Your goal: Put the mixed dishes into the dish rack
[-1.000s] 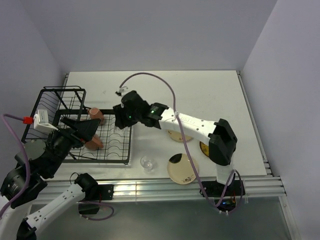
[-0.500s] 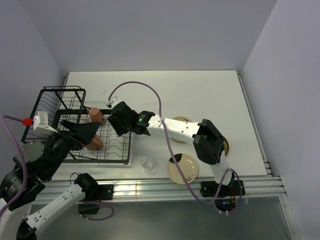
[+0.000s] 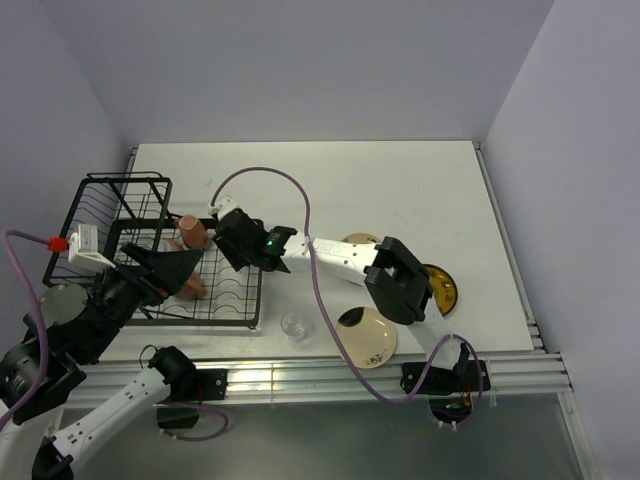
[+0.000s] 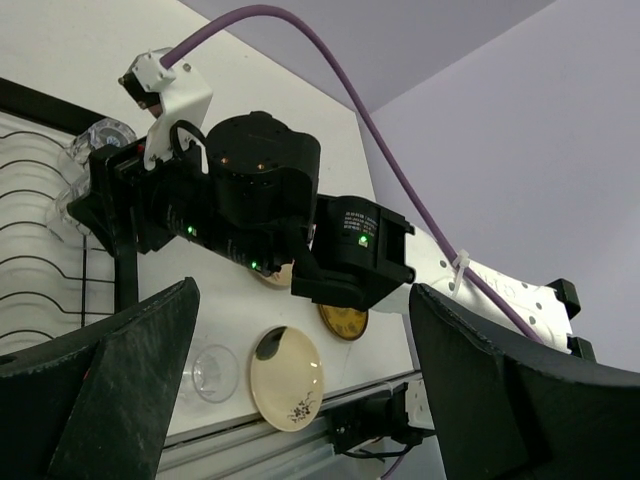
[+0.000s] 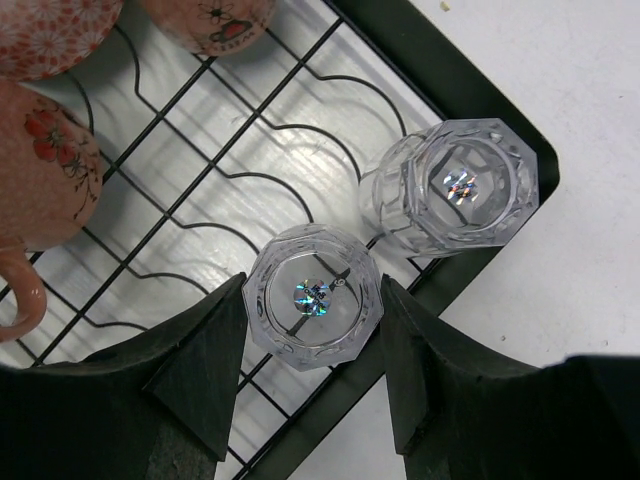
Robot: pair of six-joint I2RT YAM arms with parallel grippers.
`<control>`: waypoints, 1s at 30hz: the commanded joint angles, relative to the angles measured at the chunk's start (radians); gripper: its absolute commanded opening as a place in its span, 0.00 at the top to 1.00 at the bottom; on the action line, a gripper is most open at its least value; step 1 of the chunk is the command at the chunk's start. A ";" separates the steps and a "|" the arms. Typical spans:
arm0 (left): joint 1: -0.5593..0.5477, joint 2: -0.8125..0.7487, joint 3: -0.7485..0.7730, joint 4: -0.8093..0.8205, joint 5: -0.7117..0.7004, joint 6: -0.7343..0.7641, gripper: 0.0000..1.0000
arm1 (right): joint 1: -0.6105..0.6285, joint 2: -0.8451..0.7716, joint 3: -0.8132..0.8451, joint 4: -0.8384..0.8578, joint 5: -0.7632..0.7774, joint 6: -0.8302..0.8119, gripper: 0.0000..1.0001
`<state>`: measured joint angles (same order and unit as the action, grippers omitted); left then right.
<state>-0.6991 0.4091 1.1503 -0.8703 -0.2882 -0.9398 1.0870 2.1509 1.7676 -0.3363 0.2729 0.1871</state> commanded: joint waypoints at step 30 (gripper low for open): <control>0.000 0.252 0.045 -0.085 0.248 0.039 0.12 | -0.008 -0.460 -0.250 0.068 0.212 0.175 0.00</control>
<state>-0.6991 0.6086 1.1751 -0.9348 -0.0971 -0.9390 1.0966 1.8324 1.5200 -0.2604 0.3996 0.2657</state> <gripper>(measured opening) 0.879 0.994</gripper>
